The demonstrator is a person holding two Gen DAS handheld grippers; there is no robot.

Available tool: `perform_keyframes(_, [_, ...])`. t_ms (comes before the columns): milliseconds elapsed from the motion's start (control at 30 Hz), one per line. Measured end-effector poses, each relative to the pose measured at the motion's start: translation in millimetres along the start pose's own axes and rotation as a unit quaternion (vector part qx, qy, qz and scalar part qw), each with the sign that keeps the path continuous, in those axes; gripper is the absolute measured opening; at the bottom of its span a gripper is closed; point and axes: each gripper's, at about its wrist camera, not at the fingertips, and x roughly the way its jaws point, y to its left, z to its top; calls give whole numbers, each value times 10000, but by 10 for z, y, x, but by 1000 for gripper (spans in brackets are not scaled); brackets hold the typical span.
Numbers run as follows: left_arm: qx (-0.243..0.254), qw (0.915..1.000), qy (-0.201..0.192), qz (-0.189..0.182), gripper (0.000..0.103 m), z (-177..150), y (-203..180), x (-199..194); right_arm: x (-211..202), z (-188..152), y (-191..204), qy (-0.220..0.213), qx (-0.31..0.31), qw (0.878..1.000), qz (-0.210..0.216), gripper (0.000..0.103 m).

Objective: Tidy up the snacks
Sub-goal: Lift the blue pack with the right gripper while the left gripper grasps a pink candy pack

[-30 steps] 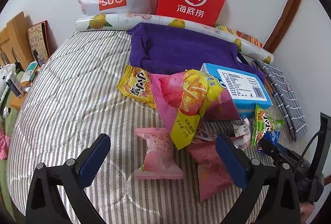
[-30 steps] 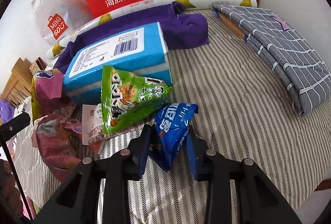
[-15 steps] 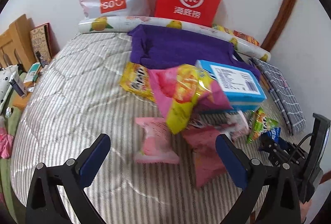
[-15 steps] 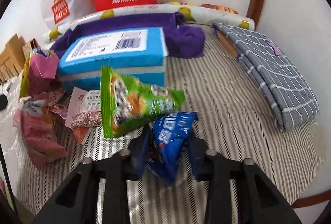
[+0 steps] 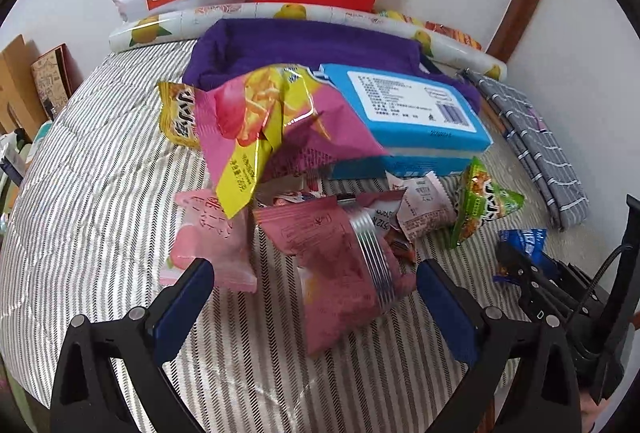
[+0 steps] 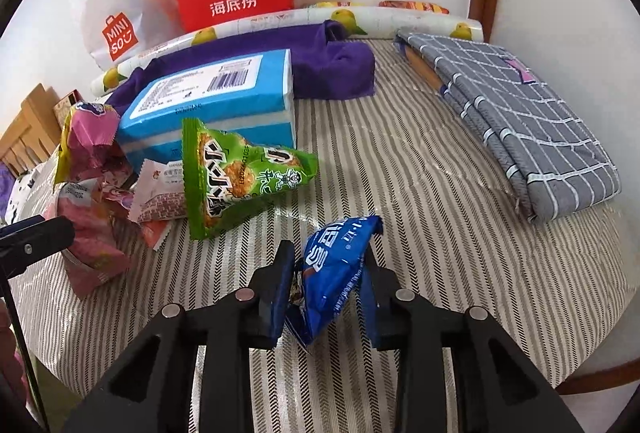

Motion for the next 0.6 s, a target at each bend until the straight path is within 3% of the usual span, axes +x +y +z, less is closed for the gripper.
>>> perform_keyframes(167, [77,9999,38,76,94,-2,-47,73,98,5,46,-76,-148,9998,-51,31])
perform_keyframes(400, [63,9997,47,-222,62,33,-53,54,49,-2,-25,-116,-56,9999,58,21])
perform_keyframes(600, [73,9995,-4,-321,49,17,-48,-32,-104,-21,-56,-214,-51,9998,-8,19])
